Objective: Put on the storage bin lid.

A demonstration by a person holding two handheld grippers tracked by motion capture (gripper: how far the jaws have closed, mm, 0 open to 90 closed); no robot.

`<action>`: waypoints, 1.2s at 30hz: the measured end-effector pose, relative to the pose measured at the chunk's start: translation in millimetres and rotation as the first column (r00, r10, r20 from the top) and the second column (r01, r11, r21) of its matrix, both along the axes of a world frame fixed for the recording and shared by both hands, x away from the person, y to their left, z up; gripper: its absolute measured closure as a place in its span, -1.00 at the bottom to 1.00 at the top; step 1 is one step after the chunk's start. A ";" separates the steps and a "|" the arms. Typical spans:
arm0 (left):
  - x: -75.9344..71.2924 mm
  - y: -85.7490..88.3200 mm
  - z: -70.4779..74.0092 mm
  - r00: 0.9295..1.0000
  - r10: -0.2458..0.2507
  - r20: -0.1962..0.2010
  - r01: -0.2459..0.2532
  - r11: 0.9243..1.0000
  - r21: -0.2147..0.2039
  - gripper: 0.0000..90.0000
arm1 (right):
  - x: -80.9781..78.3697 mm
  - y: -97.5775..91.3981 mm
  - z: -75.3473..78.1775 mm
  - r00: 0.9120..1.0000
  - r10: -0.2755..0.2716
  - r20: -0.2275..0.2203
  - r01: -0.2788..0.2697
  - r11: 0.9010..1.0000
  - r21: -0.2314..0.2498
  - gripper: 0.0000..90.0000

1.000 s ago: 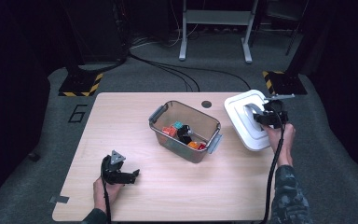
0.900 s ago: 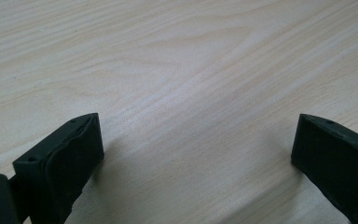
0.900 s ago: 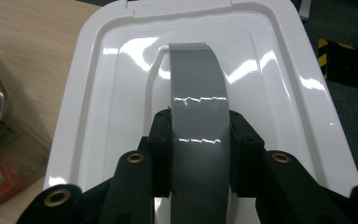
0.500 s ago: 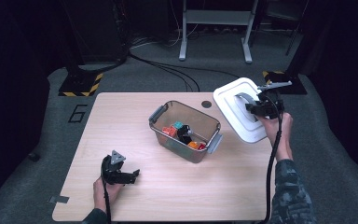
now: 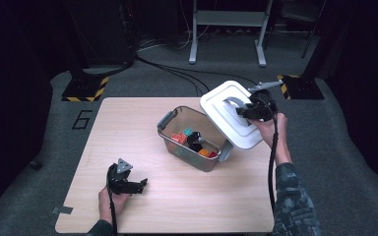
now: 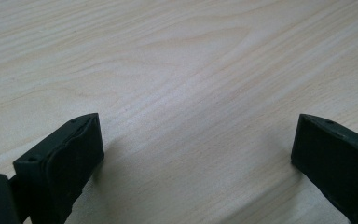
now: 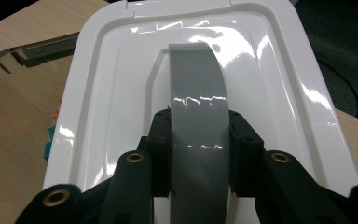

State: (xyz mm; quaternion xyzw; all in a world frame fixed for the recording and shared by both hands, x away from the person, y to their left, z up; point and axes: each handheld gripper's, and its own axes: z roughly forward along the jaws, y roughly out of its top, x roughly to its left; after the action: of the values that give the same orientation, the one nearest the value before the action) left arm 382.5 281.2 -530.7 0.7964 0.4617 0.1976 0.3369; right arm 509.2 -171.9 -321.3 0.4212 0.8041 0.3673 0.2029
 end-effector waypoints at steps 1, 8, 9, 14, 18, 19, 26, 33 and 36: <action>0.0 0.7 0.4 1.000 -0.008 -0.004 0.008 1.000 0.008 -0.95 | 1.0 6.1 -0.5 1.000 0.017 -0.002 -0.017 1.000 0.003 0.49; -0.8 -0.6 0.0 1.000 0.004 -0.011 -0.005 1.000 -0.009 -0.95 | 8.5 38.4 -7.5 0.993 0.118 -0.025 -0.118 0.993 0.005 0.49; -0.8 -1.3 -0.4 1.000 0.013 -0.008 -0.013 1.000 -0.018 -0.95 | 9.7 43.4 -9.1 0.991 0.133 -0.029 -0.133 0.991 0.002 0.49; -0.2 -0.3 -0.2 1.000 0.002 -0.002 -0.002 1.000 -0.005 -0.95 | 13.3 67.1 -17.0 0.975 0.214 -0.065 -0.216 0.976 -0.011 0.49; -0.4 -0.6 -0.3 1.000 0.006 -0.003 -0.006 1.000 -0.010 -0.95 | 16.5 83.1 -22.1 0.959 0.268 -0.093 -0.270 0.963 -0.007 0.49; -0.5 -1.0 -0.6 1.000 0.010 0.001 -0.010 1.000 -0.012 -0.95 | 17.3 88.1 -23.4 0.954 0.283 -0.103 -0.285 0.959 -0.006 0.49; -0.2 0.2 0.2 1.000 -0.005 -0.001 0.005 1.000 0.004 -0.95 | 23.7 107.3 -34.3 0.929 0.336 -0.155 -0.341 0.940 -0.007 0.49; -0.2 0.1 0.1 1.000 -0.005 -0.001 0.005 1.000 0.004 -0.95 | 23.4 122.1 -43.4 0.920 0.347 -0.180 -0.356 0.934 -0.022 0.49; -0.3 0.2 0.2 1.000 -0.007 -0.001 0.007 1.000 0.004 -0.95 | 24.0 122.6 -45.7 0.919 0.345 -0.192 -0.353 0.935 -0.011 0.49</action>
State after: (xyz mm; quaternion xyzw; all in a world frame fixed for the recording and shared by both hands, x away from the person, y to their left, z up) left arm 382.2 281.3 -530.5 0.7987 0.4588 0.1972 0.3357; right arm 533.1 -49.3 -367.0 0.2991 0.8898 0.3381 0.0673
